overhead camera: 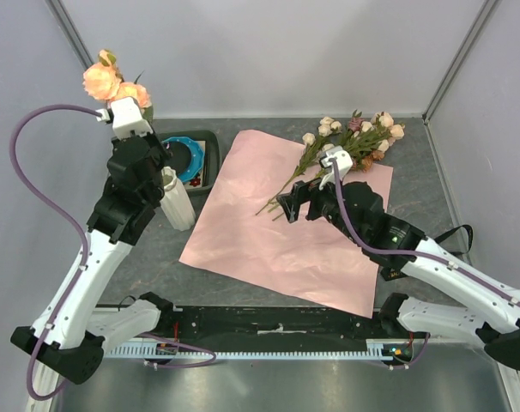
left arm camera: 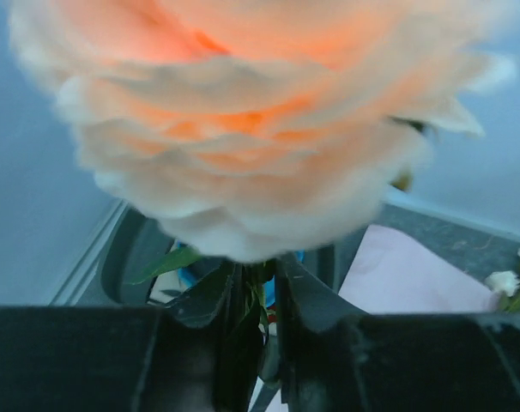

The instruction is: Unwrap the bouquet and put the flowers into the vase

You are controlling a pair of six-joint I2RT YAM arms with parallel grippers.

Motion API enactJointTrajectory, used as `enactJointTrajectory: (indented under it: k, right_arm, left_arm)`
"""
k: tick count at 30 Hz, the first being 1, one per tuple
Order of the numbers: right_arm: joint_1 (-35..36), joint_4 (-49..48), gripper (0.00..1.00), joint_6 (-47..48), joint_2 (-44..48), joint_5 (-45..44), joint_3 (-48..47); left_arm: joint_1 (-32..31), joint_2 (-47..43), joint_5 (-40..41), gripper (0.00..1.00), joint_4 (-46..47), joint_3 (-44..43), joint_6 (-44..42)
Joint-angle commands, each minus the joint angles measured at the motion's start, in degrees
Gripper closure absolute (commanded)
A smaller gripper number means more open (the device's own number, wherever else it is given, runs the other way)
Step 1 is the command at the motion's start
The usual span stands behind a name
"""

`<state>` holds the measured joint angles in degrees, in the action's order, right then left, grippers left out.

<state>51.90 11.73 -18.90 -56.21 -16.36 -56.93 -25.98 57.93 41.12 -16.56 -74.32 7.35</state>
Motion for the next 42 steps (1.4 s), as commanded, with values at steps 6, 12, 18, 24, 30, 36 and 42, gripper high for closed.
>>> enactJointTrajectory:
  k: [6, 12, 18, 24, 30, 36, 42]
  right_arm:
    - [-2.76, 1.63, 0.02, -9.12, -9.26, 2.28, -0.29]
    - [-16.11, 2.07, 0.02, -16.96, -16.82, 13.1, 1.55]
    - [-29.03, 1.37, 0.04, -20.82, -23.24, 18.99, 1.38]
    - [-39.67, -5.21, 0.23, -27.86, -30.8, 23.56, 1.56]
    - [-40.56, -12.07, 0.45, -27.42, -39.5, 26.99, -3.54]
    - [-40.47, -15.15, 0.54, -26.28, -44.86, 26.64, -6.26]
    - [-40.56, -18.84, 0.64, -26.1, -48.82, 26.56, -7.23]
  left_arm:
    - [2.6, -6.69, -0.69, 0.16, -1.01, 6.04, 10.39]
    - [2.6, -11.33, -9.03, 0.12, -11.29, 3.04, 12.86]
    - [2.6, -17.67, -29.14, 0.14, -13.67, 6.73, 12.6]
    - [2.6, -14.08, -55.95, 0.14, -16.14, 8.4, 14.61]
    - [2.51, -8.28, -72.13, 0.18, -12.72, 11.65, 18.92]
    - [1.9, -8.62, -82.34, 0.25, -0.96, 19.91, 27.53]
    - [0.67, -9.06, -82.44, 0.27, 1.44, 24.49, 30.09]
